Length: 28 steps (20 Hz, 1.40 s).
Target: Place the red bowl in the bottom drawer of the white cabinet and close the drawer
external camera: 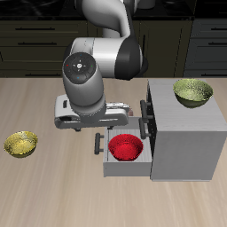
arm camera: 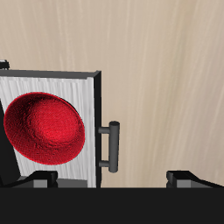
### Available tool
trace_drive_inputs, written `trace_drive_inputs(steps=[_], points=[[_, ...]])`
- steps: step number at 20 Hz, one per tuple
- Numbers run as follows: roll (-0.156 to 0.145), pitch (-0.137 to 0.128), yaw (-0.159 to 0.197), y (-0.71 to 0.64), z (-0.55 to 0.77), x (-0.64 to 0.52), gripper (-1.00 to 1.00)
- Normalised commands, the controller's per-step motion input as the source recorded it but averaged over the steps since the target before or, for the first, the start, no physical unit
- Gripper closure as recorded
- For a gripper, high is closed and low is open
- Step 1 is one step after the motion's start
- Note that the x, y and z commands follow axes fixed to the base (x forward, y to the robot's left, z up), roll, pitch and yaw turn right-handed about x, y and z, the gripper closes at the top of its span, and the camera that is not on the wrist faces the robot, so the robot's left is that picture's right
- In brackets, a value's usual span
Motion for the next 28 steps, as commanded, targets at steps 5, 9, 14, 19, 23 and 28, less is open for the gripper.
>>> trace_drive_inputs(steps=[5, 9, 14, 19, 23, 28], points=[[-0.06, -0.006, 0.068, -0.24, 0.02, 0.01, -1.0], [-0.065, 0.015, 0.192, -0.23, -0.04, -0.01, -1.0], [-0.05, 0.042, 0.191, -0.06, -0.03, -0.07, -1.0], [-0.038, 0.042, 0.266, -0.02, -0.05, -0.13, -1.0], [-0.022, 0.008, 0.199, 0.03, 0.05, -0.11, -1.0], [-0.051, -0.04, 0.25, -0.07, 0.13, -0.12, -1.0]])
